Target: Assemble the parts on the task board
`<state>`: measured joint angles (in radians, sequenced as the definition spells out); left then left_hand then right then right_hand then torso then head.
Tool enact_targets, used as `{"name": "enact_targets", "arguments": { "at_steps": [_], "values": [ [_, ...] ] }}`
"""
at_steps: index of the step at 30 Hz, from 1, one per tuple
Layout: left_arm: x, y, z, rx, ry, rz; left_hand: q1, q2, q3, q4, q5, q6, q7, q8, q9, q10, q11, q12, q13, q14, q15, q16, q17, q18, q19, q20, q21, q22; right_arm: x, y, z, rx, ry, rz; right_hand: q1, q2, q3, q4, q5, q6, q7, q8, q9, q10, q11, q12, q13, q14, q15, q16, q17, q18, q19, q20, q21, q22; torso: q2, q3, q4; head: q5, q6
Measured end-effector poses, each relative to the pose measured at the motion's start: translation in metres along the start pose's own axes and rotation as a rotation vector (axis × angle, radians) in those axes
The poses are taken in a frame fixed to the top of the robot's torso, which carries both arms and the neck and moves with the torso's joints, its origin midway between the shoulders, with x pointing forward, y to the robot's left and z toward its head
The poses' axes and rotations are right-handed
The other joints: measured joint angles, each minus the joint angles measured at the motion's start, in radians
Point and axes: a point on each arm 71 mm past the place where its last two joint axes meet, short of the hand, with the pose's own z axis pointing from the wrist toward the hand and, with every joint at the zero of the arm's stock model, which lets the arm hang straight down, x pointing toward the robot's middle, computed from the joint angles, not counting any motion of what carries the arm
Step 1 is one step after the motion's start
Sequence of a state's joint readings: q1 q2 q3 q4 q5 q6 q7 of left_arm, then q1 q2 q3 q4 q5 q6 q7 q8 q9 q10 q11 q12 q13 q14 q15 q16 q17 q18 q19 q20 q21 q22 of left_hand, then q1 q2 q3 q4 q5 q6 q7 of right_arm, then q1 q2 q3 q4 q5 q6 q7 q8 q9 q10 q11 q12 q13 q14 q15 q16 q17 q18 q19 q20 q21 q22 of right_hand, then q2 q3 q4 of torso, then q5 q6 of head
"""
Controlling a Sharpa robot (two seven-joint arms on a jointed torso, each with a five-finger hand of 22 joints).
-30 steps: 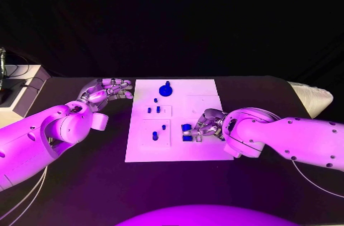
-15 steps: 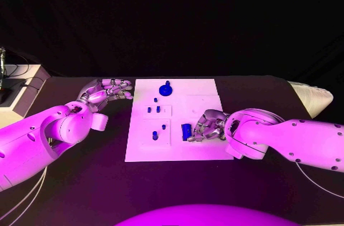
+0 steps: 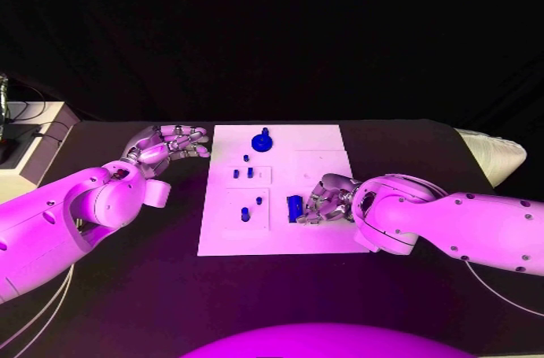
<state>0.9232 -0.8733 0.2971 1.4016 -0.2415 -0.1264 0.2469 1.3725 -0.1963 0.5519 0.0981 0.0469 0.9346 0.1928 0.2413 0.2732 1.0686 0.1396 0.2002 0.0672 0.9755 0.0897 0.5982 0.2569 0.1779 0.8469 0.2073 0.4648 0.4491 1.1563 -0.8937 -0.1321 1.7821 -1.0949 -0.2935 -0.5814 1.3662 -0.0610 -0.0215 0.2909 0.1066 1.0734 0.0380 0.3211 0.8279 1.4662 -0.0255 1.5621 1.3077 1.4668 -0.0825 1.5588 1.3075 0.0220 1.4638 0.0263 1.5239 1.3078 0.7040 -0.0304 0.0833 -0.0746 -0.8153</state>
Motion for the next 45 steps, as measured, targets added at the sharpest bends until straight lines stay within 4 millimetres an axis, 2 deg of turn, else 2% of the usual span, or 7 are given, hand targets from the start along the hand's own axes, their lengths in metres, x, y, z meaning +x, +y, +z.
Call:
{"name": "enact_targets", "arguments": {
  "at_steps": [11, 23, 35, 38, 40, 42, 45],
  "values": [
    [-0.001, 0.000, 0.000, 0.000, -0.001, 0.001, 0.000, 0.000, 0.000, 0.000, 0.000, 0.000, 0.000, 0.000, 0.000, 0.000, 0.000, 0.000, 0.000, 0.000, 0.000, 0.000, 0.000, 0.000, 0.000, 0.000, 0.000, 0.000, 0.000, 0.000, 0.000, 0.006, -0.021, -0.007, -0.014, 0.006, 0.002, -0.002, 0.006, 0.004, -0.004, 0.019, 0.009, 0.000, 0.000, 0.004, 0.000, 0.000, -0.007, 0.000, 0.000, 0.000, 0.002, -0.005, 0.006, 0.000, 0.000, 0.0006, -0.0006, 0.000, 0.000],
    [0.000, 0.000, -0.001, -0.001, 0.000, 0.000, 0.000, 0.000, 0.000, 0.000, 0.000, 0.000, 0.000, 0.000, 0.000, 0.000, 0.000, -0.004, 0.000, -0.004, 0.004, 0.000, 0.002, 0.000, 0.000, 0.000, 0.000, -0.001, 0.000, -0.006, -0.002, 0.001, 0.026, -0.006, -0.068, -0.078, -0.024, 0.001, -0.004, -0.006, 0.006, 0.035, 0.019, 0.000, 0.000, 0.004, 0.000, 0.000, -0.007, 0.000, 0.000, 0.000, 0.002, -0.005, -0.005, 0.000, 0.000, 0.0006, -0.0007, -0.001, 0.002],
    [-0.001, 0.000, 0.000, -0.002, -0.003, 0.001, 0.000, 0.000, 0.000, 0.000, 0.000, 0.000, 0.000, 0.000, 0.000, 0.000, 0.000, -0.004, 0.000, -0.004, 0.003, 0.000, 0.003, 0.000, 0.000, 0.000, 0.000, -0.001, -0.018, -0.017, -0.015, -0.048, 0.012, 0.041, -0.078, -0.088, -0.013, 0.003, -0.014, -0.065, 0.028, 0.003, -0.001, -0.002, 0.009, 0.004, 0.000, 0.000, 0.001, 0.000, 0.000, 0.000, 0.002, -0.005, -0.005, 0.000, 0.000, 0.0006, -0.0012, -0.007, 0.006],
    [-0.001, 0.001, 0.000, -0.002, -0.003, 0.001, 0.000, 0.000, 0.000, 0.000, 0.000, 0.000, 0.000, 0.000, -0.001, 0.000, 0.000, -0.004, 0.000, -0.004, 0.004, 0.000, 0.003, 0.000, 0.000, 0.000, 0.000, -0.001, -0.036, -0.027, -0.017, -0.043, -0.027, 0.047, -0.075, -0.057, 0.005, 0.002, -0.003, -0.074, 0.038, -0.019, -0.015, 0.000, 0.018, 0.004, 0.000, 0.000, 0.008, 0.000, 0.000, 0.000, 0.003, -0.003, 0.003, 0.000, -0.001, 0.0006, -0.0018, -0.011, 0.008],
    [-0.001, 0.001, 0.000, -0.003, -0.003, 0.001, 0.000, 0.000, 0.000, 0.000, 0.000, 0.000, 0.000, 0.000, -0.001, 0.000, 0.000, -0.004, 0.000, -0.004, 0.004, 0.000, 0.003, 0.000, 0.000, 0.000, 0.000, -0.001, -0.050, -0.037, -0.018, -0.030, -0.057, 0.046, -0.064, -0.005, 0.031, 0.000, 0.022, -0.088, 0.044, -0.054, -0.041, -0.001, 0.025, 0.004, 0.000, 0.000, 0.015, 0.004, 0.000, 0.000, 0.002, 0.007, 0.015, 0.000, -0.001, 0.0007, -0.0024, -0.015, 0.009],
    [-0.001, 0.001, 0.000, -0.003, -0.003, 0.001, 0.000, 0.000, 0.000, 0.000, 0.000, 0.000, 0.000, 0.000, -0.001, 0.000, 0.000, -0.004, 0.000, -0.004, 0.003, 0.000, 0.003, 0.000, 0.000, 0.000, 0.000, -0.002, -0.062, -0.046, -0.019, -0.013, -0.079, 0.042, -0.052, 0.021, 0.048, 0.000, 0.034, -0.087, 0.044, -0.086, -0.074, 0.002, 0.031, 0.004, 0.000, -0.002, 0.017, 0.008, 0.000, 0.000, 0.002, 0.007, 0.023, 0.000, -0.001, 0.0004, -0.0030, -0.019, 0.011],
    [-0.001, 0.001, 0.000, -0.002, -0.002, 0.000, 0.000, 0.000, 0.000, 0.000, 0.000, 0.000, 0.000, 0.000, -0.001, 0.015, 0.004, -0.004, 0.002, -0.004, 0.004, 0.000, 0.008, 0.000, 0.002, 0.002, -0.007, -0.005, -0.072, -0.058, -0.020, 0.010, -0.094, 0.033, -0.051, 0.035, 0.061, -0.003, 0.041, -0.078, 0.054, -0.117, -0.114, -0.002, 0.034, 0.004, 0.001, 0.000, 0.022, 0.008, 0.000, 0.000, 0.002, 0.014, 0.030, 0.000, -0.001, 0.0004, -0.0034, -0.026, 0.015]
  ]
}}
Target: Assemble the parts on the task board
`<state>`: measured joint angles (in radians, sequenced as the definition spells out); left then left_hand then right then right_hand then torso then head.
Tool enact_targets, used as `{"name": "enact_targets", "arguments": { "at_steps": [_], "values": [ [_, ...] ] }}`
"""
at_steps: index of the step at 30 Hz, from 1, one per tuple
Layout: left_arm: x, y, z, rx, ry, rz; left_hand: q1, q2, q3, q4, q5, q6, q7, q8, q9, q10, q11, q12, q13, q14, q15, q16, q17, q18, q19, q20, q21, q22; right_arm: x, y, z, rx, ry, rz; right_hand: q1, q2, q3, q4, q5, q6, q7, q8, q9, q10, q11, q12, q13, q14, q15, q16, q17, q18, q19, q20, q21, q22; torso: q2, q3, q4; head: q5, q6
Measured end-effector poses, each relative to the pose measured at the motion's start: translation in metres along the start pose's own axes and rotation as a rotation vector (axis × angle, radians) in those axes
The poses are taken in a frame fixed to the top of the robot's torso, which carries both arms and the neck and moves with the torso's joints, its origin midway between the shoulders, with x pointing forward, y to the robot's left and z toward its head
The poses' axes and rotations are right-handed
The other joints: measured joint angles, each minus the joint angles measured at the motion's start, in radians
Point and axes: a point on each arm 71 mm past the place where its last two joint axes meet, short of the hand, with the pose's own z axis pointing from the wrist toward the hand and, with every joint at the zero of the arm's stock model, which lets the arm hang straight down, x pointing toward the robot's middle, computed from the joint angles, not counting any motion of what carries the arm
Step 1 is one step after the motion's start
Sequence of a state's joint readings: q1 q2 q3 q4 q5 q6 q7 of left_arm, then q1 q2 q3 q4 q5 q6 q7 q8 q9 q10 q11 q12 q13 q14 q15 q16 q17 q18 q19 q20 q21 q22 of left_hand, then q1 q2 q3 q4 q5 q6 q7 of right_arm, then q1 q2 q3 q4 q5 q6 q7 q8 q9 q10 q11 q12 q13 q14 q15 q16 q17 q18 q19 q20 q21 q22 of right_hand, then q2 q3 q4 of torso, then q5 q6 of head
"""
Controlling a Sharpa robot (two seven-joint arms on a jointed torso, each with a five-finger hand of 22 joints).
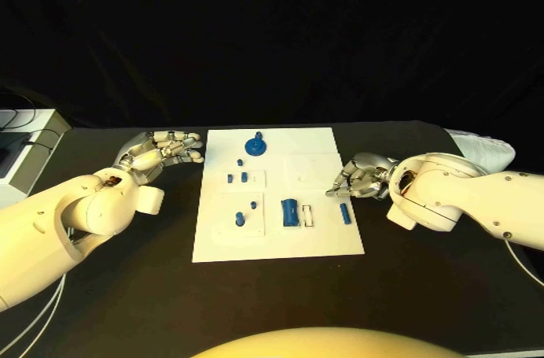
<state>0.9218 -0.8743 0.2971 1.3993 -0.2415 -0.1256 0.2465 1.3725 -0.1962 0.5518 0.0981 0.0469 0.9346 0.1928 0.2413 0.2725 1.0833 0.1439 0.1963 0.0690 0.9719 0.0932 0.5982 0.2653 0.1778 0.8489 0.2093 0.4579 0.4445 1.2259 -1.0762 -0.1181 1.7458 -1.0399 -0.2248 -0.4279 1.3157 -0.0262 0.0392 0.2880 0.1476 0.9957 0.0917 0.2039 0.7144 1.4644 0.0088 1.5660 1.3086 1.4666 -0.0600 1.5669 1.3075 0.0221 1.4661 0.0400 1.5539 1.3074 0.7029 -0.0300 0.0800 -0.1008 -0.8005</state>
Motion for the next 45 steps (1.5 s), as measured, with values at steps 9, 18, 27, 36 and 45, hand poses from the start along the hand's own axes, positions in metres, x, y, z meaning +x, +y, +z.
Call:
{"name": "enact_targets", "arguments": {
  "at_steps": [9, 18, 27, 36, 45],
  "values": [
    [0.001, 0.003, -0.002, -0.001, 0.010, -0.004, 0.000, 0.000, -0.001, 0.007, 0.000, 0.000, 0.000, 0.000, -0.003, 0.007, -0.004, -0.005, 0.001, -0.016, 0.005, -0.016, 0.002, 0.000, 0.002, 0.002, -0.015, -0.008, -0.016, -0.027, 0.000, 0.077, 0.003, -0.093, -0.008, -0.008, 0.010, -0.001, 0.009, 0.071, -0.011, -0.019, -0.056, 0.000, 0.000, 0.000, 0.000, -0.002, 0.002, 0.000, 0.000, 0.000, 0.000, 0.000, 0.008, 0.000, 0.000, 0.0010, -0.0010, -0.022, 0.004],
    [0.003, 0.004, -0.004, 0.001, 0.022, -0.009, 0.000, 0.000, -0.001, 0.007, 0.000, 0.000, 0.000, 0.000, -0.003, 0.007, -0.004, -0.005, 0.001, -0.016, 0.005, -0.019, 0.003, 0.000, 0.002, 0.002, -0.020, -0.011, -0.009, -0.028, -0.002, 0.139, 0.032, -0.180, -0.070, -0.047, -0.018, 0.006, 0.043, 0.098, -0.024, -0.007, -0.042, 0.002, -0.009, 0.000, 0.000, -0.001, -0.006, 0.000, 0.000, -0.016, 0.000, 0.000, 0.008, 0.000, 0.000, 0.0006, 0.0010, -0.031, 0.000],
    [0.002, 0.005, -0.005, 0.001, 0.024, -0.009, 0.000, 0.000, -0.001, 0.007, 0.000, 0.000, 0.000, 0.000, -0.003, 0.011, -0.001, -0.011, 0.001, -0.016, 0.005, -0.019, 0.004, 0.000, 0.002, 0.002, -0.020, -0.012, 0.010, -0.023, -0.002, 0.153, 0.076, -0.208, -0.128, -0.063, -0.062, 0.005, 0.083, 0.102, -0.028, 0.005, -0.017, 0.000, -0.014, 0.000, 0.000, -0.001, -0.006, 0.000, 0.000, -0.015, 0.000, 0.000, 0.008, 0.000, 0.000, -0.0004, 0.0016, -0.031, -0.002],
    [0.002, 0.005, -0.005, 0.001, 0.024, -0.009, 0.000, 0.000, -0.001, 0.007, 0.000, 0.000, 0.000, 0.000, -0.002, 0.011, -0.001, -0.011, 0.001, -0.016, 0.005, -0.023, 0.004, 0.000, 0.002, 0.002, -0.020, -0.012, 0.021, -0.022, 0.001, 0.167, 0.093, -0.222, -0.129, -0.064, -0.066, 0.007, 0.083, 0.105, -0.031, 0.009, -0.014, 0.000, -0.014, 0.000, 0.000, -0.002, -0.006, 0.000, 0.000, -0.015, 0.000, 0.000, 0.008, 0.000, 0.001, 0.0002, 0.0010, -0.029, -0.004],
    [0.002, 0.005, -0.006, 0.001, 0.024, -0.009, 0.000, 0.000, -0.001, 0.007, 0.000, 0.000, 0.000, 0.000, -0.002, 0.011, -0.001, -0.011, 0.001, -0.016, 0.005, -0.023, 0.005, 0.000, 0.002, 0.002, -0.024, -0.012, 0.030, -0.016, 0.005, 0.156, 0.088, -0.254, -0.112, -0.061, -0.068, 0.004, 0.083, 0.111, -0.031, 0.023, 0.003, 0.000, -0.014, 0.000, 0.000, 0.002, -0.010, 0.000, 0.000, -0.015, 0.000, 0.000, 0.008, 0.001, 0.001, 0.0001, 0.0010, -0.029, -0.006]
  ]
}}
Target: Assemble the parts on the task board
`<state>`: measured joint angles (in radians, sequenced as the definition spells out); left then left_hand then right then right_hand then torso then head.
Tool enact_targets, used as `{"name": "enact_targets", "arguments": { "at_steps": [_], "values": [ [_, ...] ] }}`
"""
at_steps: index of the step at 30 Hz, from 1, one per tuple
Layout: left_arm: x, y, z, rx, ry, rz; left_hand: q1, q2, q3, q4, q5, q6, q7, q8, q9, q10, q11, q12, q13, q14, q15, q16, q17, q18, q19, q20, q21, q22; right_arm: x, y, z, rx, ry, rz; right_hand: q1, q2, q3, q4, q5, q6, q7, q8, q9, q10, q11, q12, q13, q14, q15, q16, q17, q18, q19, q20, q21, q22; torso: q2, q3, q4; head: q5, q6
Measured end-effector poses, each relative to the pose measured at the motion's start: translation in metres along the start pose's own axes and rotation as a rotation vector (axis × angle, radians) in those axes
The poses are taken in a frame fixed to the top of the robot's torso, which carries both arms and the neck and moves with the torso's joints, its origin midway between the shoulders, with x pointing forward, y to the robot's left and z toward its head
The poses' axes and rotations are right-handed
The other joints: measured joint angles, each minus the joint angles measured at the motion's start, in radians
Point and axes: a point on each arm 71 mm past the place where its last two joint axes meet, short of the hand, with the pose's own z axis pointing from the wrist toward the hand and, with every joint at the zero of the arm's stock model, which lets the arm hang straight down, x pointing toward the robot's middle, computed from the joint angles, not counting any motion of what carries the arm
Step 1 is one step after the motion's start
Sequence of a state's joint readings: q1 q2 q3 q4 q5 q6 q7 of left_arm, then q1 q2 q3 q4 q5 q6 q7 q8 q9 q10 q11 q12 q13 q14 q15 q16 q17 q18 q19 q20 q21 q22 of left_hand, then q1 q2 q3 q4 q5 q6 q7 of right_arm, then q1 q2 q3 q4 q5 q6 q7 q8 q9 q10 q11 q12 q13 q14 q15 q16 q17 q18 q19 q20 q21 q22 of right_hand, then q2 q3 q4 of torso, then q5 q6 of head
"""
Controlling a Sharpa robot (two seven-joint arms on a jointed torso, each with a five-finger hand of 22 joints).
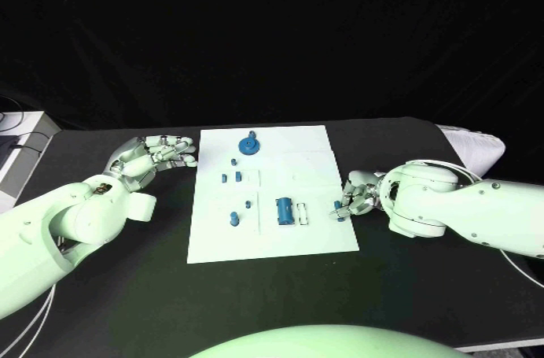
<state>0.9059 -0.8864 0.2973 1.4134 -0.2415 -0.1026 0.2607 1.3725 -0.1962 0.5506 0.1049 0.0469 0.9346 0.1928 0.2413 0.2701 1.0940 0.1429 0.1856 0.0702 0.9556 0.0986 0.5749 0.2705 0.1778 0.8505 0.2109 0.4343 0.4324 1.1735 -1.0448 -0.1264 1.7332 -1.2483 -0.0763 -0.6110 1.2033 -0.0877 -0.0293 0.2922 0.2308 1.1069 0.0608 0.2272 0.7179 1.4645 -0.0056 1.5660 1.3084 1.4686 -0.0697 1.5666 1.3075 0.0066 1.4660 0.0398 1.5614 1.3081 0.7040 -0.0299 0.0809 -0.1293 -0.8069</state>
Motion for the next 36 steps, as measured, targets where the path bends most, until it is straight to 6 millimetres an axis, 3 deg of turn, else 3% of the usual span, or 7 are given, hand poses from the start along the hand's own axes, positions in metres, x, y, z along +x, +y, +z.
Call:
{"name": "enact_targets", "arguments": {
  "at_steps": [7, 16, 19, 23, 31, 34, 36],
  "values": [
    [-0.0007, -0.0001, -0.0005, 0.000, -0.001, 0.001, 0.000, 0.000, 0.000, 0.000, 0.000, 0.000, 0.000, 0.000, 0.000, 0.000, 0.000, 0.000, 0.000, 0.000, 0.000, 0.000, 0.000, 0.000, 0.000, 0.000, 0.000, -0.001, 0.0024, 0.0047, 0.0011, -0.010, -0.020, -0.024, 0.156, 0.019, 0.084, -0.016, 0.043, -0.024, 0.021, -0.001, 0.107, 0.000, 0.000, 0.000, 0.000, 0.000, 0.000, 0.000, 0.000, 0.000, 0.000, -0.008, 0.000, 0.000, 0.000, -0.0003, 0.0007, 0.001, -0.002],
    [-0.0011, -0.0001, -0.0008, -0.002, -0.002, 0.002, 0.000, 0.000, 0.003, 0.003, 0.000, 0.000, 0.000, 0.000, -0.001, 0.000, 0.000, -0.005, -0.001, 0.000, 0.000, 0.000, 0.001, 0.000, 0.000, 0.000, 0.000, -0.001, 0.0023, 0.0079, 0.0009, -0.023, -0.038, -0.041, 0.254, -0.064, 0.244, 0.113, 0.108, -0.036, 0.032, -0.028, 0.108, 0.000, 0.004, 0.000, 0.000, -0.002, 0.002, 0.000, 0.000, 0.000, 0.000, -0.008, 0.000, 0.000, -0.001, -0.0006, -0.0002, 0.004, -0.003],
    [-0.0012, -0.0001, -0.0008, -0.002, -0.002, 0.002, 0.000, 0.000, 0.003, 0.003, 0.000, 0.000, 0.000, 0.000, -0.001, 0.000, 0.000, -0.005, -0.001, 0.000, 0.000, 0.000, 0.001, 0.000, 0.000, 0.000, 0.000, -0.002, 0.0014, 0.0080, 0.0010, -0.025, -0.047, -0.044, 0.245, -0.073, 0.283, 0.119, 0.134, -0.043, 0.039, -0.058, 0.150, 0.002, 0.009, 0.000, 0.000, -0.002, 0.006, 0.000, 0.000, 0.000, 0.000, -0.007, 0.000, 0.000, -0.001, -0.0006, -0.0002, 0.004, -0.003],
    [-0.0012, -0.0001, -0.0009, -0.003, -0.002, 0.002, 0.000, 0.000, 0.003, 0.003, 0.000, 0.000, 0.000, 0.000, -0.001, 0.000, 0.000, -0.005, -0.001, 0.000, 0.000, 0.000, 0.001, 0.000, 0.000, 0.000, 0.000, -0.002, 0.0013, 0.0077, 0.0010, -0.027, -0.053, -0.042, 0.201, -0.104, 0.343, 0.110, 0.157, -0.054, 0.044, -0.059, 0.150, 0.002, 0.015, 0.000, 0.000, -0.004, 0.011, 0.000, 0.000, 0.000, 0.000, 0.000, 0.000, 0.000, -0.002, -0.0006, 0.0000, 0.004, -0.003],
    [-0.0014, 0.0000, -0.0010, -0.004, -0.003, 0.002, 0.000, 0.000, 0.003, 0.003, 0.000, 0.000, 0.000, 0.000, -0.001, 0.000, 0.000, -0.005, -0.001, 0.000, 0.000, 0.000, 0.002, 0.000, 0.000, 0.000, 0.000, -0.002, 0.0027, 0.0068, -0.0019, -0.026, -0.059, -0.009, 0.155, -0.114, 0.409, 0.052, 0.176, -0.063, 0.042, -0.063, 0.149, 0.000, 0.018, 0.000, 0.000, -0.004, 0.011, 0.000, 0.000, 0.000, 0.000, 0.000, 0.000, 0.000, -0.001, -0.0009, 0.0001, 0.007, -0.003],
    [-0.0015, 0.0000, -0.0010, -0.004, -0.003, 0.002, 0.000, 0.000, 0.003, 0.003, 0.000, 0.000, 0.000, 0.000, -0.001, 0.000, 0.000, -0.005, -0.001, 0.000, 0.000, 0.000, 0.002, 0.000, 0.000, 0.000, 0.000, -0.002, 0.0010, 0.0087, -0.0041, -0.030, -0.063, 0.016, 0.147, -0.115, 0.433, 0.029, 0.187, -0.064, 0.036, -0.070, 0.020, 0.000, 0.018, 0.000, 0.000, -0.004, 0.011, 0.000, 0.000, 0.000, 0.000, 0.000, 0.000, 0.000, -0.001, -0.0011, 0.0001, 0.009, -0.003],
    [-0.0016, 0.0000, -0.0011, -0.004, -0.003, 0.002, 0.000, 0.000, 0.003, 0.003, 0.000, 0.000, 0.000, 0.000, -0.001, 0.000, 0.000, -0.005, -0.001, 0.000, 0.000, 0.000, 0.002, 0.000, 0.000, 0.000, 0.000, -0.002, -0.0005, 0.0106, -0.0055, -0.034, -0.062, 0.036, 0.143, -0.118, 0.484, -0.022, 0.187, -0.069, 0.033, -0.071, 0.003, 0.000, 0.018, 0.000, 0.000, -0.004, 0.011, 0.000, 0.000, 0.000, 0.000, 0.000, -0.001, 0.000, -0.001, -0.0012, 0.0002, 0.010, -0.004]
  ]
}}
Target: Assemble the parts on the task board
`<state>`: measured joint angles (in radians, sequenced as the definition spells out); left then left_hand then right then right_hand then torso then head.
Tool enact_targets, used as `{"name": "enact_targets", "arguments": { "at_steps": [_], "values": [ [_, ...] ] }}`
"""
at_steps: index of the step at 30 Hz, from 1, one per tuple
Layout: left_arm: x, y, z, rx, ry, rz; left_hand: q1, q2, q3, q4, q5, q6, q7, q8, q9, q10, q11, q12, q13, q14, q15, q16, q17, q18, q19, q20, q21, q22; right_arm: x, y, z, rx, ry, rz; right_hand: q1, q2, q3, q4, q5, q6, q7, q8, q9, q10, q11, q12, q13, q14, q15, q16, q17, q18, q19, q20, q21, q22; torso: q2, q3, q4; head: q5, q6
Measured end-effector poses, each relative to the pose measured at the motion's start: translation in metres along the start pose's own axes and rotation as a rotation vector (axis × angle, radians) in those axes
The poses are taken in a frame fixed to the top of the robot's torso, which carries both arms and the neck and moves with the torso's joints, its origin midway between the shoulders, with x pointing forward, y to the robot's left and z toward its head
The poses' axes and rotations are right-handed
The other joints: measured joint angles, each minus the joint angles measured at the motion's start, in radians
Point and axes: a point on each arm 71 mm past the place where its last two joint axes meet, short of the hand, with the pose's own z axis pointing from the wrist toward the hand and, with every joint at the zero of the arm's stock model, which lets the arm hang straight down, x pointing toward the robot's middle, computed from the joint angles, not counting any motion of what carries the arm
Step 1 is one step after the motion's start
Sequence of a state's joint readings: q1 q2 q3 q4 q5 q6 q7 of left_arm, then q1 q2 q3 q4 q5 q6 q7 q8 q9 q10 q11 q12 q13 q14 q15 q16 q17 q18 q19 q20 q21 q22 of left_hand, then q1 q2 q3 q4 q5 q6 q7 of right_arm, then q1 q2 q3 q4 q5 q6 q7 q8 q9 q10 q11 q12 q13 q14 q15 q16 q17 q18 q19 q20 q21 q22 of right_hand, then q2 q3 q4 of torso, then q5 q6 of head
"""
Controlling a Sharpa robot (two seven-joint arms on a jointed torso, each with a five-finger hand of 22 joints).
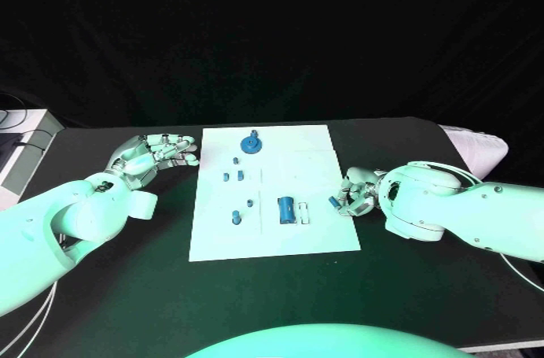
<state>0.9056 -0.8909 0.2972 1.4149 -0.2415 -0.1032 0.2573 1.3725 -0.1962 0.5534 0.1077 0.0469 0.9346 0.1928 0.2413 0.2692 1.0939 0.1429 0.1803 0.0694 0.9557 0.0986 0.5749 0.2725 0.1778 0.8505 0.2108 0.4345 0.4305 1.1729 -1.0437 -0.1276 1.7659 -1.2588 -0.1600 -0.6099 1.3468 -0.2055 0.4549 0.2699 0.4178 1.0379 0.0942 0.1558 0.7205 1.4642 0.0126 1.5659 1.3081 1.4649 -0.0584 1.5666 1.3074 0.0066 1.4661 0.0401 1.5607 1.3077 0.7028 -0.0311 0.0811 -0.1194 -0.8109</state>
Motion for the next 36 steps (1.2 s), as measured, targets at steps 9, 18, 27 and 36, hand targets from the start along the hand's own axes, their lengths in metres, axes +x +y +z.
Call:
{"name": "enact_targets", "arguments": {
  "at_steps": [9, 18, 27, 36],
  "values": [
    [0.000, 0.000, 0.000, -0.001, 0.000, 0.000, 0.000, 0.000, 0.000, 0.000, 0.000, 0.000, 0.000, 0.000, 0.000, 0.000, 0.000, 0.000, 0.000, 0.000, 0.000, 0.000, 0.000, 0.000, 0.000, 0.000, 0.000, 0.000, 0.003, 0.014, -0.006, -0.009, 0.065, 0.136, -0.026, -0.003, 0.011, -0.011, 0.000, 0.010, -0.002, 0.011, 0.012, 0.000, 0.000, 0.000, 0.000, 0.000, 0.000, 0.000, 0.000, 0.000, 0.000, 0.000, -0.003, 0.000, 0.000, -0.0002, 0.0000, 0.004, -0.004],
    [0.000, 0.000, 0.000, -0.003, 0.001, 0.000, 0.000, 0.000, 0.000, 0.000, 0.000, 0.000, 0.000, 0.000, -0.001, 0.000, 0.000, 0.000, 0.000, 0.000, 0.000, -0.004, 0.001, 0.000, 0.000, 0.000, 0.000, -0.001, 0.012, 0.031, -0.004, -0.013, 0.144, 0.214, -0.069, -0.006, 0.103, -0.103, -0.024, 0.011, -0.004, 0.010, 0.019, 0.000, 0.000, 0.000, 0.000, 0.000, 0.000, 0.000, 0.000, 0.000, 0.000, 0.000, -0.011, 0.000, 0.000, -0.0012, -0.0002, 0.003, -0.010],
    [0.000, 0.000, 0.000, -0.004, 0.001, 0.000, 0.004, -0.004, 0.000, 0.000, 0.000, 0.000, 0.000, 0.000, -0.001, 0.000, 0.000, -0.004, 0.000, 0.000, 0.000, -0.004, 0.001, 0.000, 0.000, 0.000, -0.004, -0.001, 0.019, 0.040, 0.000, -0.001, 0.180, 0.237, -0.144, -0.006, 0.101, -0.118, -0.062, 0.024, -0.016, 0.022, 0.021, 0.004, -0.004, 0.000, 0.000, 0.000, 0.000, 0.000, 0.000, 0.000, 0.000, 0.000, -0.014, 0.000, 0.000, -0.0004, 0.0005, 0.002, -0.011],
    [0.000, 0.000, 0.000, -0.005, 0.001, 0.000, 0.004, -0.004, 0.000, 0.000, 0.000, 0.000, 0.000, 0.000, -0.001, 0.000, 0.000, -0.004, 0.000, 0.000, 0.000, -0.004, 0.001, 0.000, 0.000, 0.000, -0.004, -0.001, 0.019, 0.043, 0.002, 0.000, 0.163, 0.260, -0.163, -0.003, 0.087, -0.105, -0.067, 0.033, -0.018, 0.022, 0.021, 0.000, -0.008, 0.000, 0.000, 0.000, 0.000, 0.000, 0.000, 0.000, 0.000, 0.000, -0.014, 0.000, 0.000, 0.0006, 0.0008, 0.006, -0.011]
  ]
}}
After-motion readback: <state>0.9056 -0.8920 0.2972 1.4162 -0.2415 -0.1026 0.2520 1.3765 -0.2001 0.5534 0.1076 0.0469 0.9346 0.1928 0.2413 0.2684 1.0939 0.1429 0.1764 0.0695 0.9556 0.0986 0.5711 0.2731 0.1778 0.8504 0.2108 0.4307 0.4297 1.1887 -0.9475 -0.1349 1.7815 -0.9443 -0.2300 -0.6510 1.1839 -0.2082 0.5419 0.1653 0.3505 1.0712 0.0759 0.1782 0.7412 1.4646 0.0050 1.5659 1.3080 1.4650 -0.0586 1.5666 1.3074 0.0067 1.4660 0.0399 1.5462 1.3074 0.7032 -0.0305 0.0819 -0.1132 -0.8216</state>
